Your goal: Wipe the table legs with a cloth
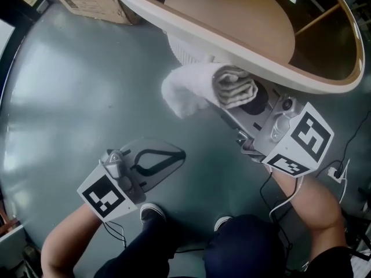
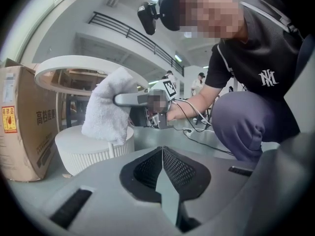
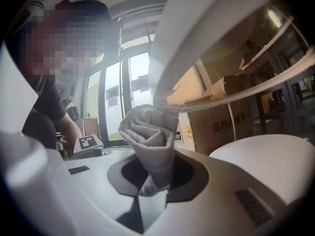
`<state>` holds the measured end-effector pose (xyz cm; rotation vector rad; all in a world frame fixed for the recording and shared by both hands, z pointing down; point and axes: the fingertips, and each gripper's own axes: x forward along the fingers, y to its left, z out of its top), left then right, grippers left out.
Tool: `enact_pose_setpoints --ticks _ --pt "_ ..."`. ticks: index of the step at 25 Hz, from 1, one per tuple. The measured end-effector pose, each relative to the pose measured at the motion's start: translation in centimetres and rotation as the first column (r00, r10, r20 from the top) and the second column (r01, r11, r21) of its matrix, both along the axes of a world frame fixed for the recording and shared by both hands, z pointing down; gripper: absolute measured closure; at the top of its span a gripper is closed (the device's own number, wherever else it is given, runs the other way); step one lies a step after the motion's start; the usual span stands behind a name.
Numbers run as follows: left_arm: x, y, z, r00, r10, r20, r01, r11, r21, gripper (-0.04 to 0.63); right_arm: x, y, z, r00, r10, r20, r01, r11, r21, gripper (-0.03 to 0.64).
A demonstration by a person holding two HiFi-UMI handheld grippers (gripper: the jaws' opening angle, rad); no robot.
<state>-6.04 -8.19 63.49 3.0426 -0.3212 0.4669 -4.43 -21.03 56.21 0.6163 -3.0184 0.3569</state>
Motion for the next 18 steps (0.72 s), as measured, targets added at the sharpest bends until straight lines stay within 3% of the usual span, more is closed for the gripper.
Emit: enact_pose_setpoints --ticks 4,7,10,12,18 --pt "0.1 0.0 0.2 1.0 -0.002 0.004 0.002 1.0 -0.009 0.588 0.4 -0.1 2.4 1.0 -0.001 -0.03 0.001 1.0 -0.007 0.546" --pt "0.1 0.1 0.6 1.0 -0.002 0.009 0.002 1.0 -0.019 0.588 0.8 0.0 7.0 0.997 0.003 -0.083 -0.009 0.997 -0.075 0.546" --pt "-0.2 0.3 1.1 1.0 0.004 0.018 -0.003 1.0 -0.028 0.588 1.1 0.1 11.6 0.999 -0.018 -0.045 0.01 0.985 -0.17 0.546" --pt "-0.3 0.3 1.2 1.0 0.007 0.019 -0.006 1.0 -0.028 0.586 1.3 0.1 13.7 0.999 -0.03 -0.043 0.021 0.982 -0.187 0.546" --pt "-0.4 0.3 2.0 1.0 0.001 0.019 -0.001 0.999 -0.04 0.587 1.0 0.0 19.5 0.985 -0.034 -0.17 -0.002 0.978 -0.206 0.546"
